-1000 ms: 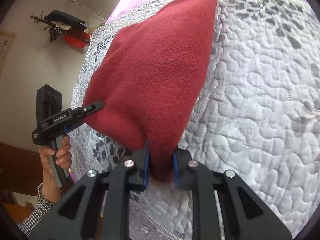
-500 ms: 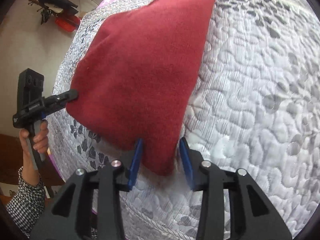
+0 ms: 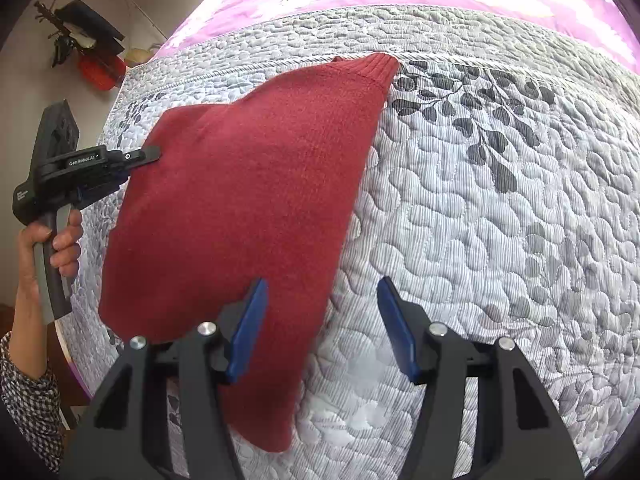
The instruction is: Fold small clothes
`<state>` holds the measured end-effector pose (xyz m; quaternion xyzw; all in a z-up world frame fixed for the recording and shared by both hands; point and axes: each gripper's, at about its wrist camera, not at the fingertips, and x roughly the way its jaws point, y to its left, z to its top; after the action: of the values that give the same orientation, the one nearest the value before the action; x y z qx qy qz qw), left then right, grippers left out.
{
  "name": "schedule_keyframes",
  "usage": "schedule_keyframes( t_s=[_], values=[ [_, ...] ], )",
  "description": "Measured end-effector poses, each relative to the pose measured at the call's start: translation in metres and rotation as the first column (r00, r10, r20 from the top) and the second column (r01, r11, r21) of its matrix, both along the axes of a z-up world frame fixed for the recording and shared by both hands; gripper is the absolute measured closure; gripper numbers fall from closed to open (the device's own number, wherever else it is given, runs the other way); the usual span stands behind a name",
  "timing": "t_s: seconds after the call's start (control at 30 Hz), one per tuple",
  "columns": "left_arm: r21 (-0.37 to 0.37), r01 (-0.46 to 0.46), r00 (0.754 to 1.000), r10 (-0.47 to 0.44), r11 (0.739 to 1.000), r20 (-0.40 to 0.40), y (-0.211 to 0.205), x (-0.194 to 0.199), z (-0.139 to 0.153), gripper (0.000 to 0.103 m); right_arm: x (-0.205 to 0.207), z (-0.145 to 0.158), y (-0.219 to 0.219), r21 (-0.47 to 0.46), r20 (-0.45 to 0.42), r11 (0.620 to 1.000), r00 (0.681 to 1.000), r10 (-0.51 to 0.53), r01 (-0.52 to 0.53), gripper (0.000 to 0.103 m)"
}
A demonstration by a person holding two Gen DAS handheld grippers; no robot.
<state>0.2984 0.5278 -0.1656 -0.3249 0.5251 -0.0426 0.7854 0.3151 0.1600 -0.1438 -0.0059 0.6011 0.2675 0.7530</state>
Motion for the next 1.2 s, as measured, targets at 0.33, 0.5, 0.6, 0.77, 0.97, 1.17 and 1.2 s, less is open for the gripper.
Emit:
schedule_keyframes(
  t_s=[0.33,0.5,0.6,0.77,0.97,1.17,1.2],
  values=[
    [0.102,-0.035,0.999,0.035,0.994,0.003,0.024,-0.029,-0.019,0.094,0.004,-0.009,0.002,0.029,0.004,1.000,1.000,0.006,-0.006,0.046],
    [0.031,-0.025,0.998,0.023,0.999,0.063,0.022,-0.040,-0.001,0.085,0.005,-0.005,0.002,0.021,0.004,1.000,1.000,0.002,-0.002,0.046],
    [0.000,0.023,0.997,-0.023,1.000,0.077,0.024,-0.057,0.013,0.064,0.001,0.009,-0.006,0.050,0.021,0.999,1.000,-0.003,0.002,0.046],
    [-0.093,0.047,0.997,-0.041,0.995,0.061,0.031,-0.088,0.012,0.045,-0.001,0.022,-0.005,0.054,0.037,0.998,0.999,0.011,-0.013,0.039],
    [-0.202,0.071,0.997,-0.068,0.977,0.021,0.017,-0.083,-0.014,0.043,0.007,0.009,0.005,0.107,-0.038,0.994,0.999,0.006,-0.002,0.033],
    [-0.231,0.097,0.995,-0.096,0.968,0.017,0.004,-0.065,-0.033,0.042,0.016,-0.012,0.019,0.087,-0.086,0.996,0.996,0.027,-0.019,0.032],
    [-0.244,0.100,0.995,-0.099,0.965,0.015,0.003,-0.062,-0.036,0.042,0.017,-0.015,0.021,0.092,-0.093,0.996,0.995,0.029,-0.021,0.032]
  ],
)
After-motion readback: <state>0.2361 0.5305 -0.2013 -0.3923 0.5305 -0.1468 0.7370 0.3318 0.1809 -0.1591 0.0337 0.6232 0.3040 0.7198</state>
